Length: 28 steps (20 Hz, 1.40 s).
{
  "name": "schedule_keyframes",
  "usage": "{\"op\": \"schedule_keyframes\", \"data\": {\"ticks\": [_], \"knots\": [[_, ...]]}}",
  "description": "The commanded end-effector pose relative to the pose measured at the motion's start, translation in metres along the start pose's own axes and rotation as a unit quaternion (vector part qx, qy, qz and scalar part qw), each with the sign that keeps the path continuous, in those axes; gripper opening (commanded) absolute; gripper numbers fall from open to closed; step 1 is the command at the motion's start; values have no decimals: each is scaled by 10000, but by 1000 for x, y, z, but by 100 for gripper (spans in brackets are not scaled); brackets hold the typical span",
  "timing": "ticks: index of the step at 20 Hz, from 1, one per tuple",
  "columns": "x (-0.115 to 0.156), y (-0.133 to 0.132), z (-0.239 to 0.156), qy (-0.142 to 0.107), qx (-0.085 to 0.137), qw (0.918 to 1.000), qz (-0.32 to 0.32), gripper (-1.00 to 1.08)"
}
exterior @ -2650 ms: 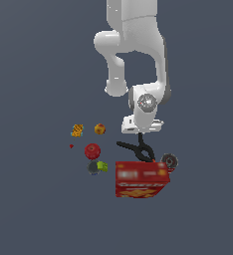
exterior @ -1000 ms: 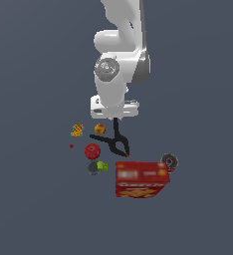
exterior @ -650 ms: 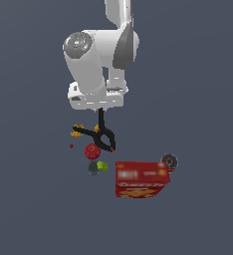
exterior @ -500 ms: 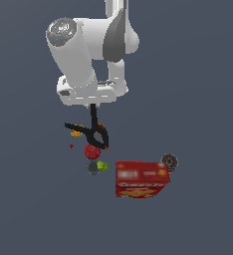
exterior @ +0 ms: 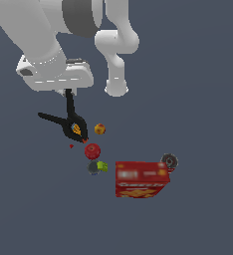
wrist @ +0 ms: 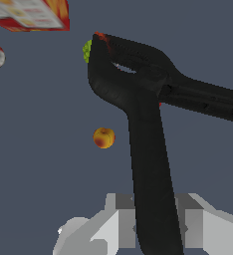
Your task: Pick up a designated object from a clutter of objects.
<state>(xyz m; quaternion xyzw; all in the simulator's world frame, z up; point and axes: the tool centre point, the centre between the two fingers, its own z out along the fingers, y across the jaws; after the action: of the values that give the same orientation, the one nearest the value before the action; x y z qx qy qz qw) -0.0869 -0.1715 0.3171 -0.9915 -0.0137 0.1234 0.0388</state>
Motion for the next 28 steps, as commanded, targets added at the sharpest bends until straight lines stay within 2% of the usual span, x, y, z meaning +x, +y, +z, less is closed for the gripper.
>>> {"op": "schedule_keyframes", "data": {"ticks": [1,10,19,28], "knots": [[-1,11,-15,10,-6,10000,-9,-100],[-1,31,-38,12,-6,10000,-16,-100],[0,32,-43,-1,0,10000,-15,-100],[3,31,-79,-1,0,10000,-15,-100]]}}
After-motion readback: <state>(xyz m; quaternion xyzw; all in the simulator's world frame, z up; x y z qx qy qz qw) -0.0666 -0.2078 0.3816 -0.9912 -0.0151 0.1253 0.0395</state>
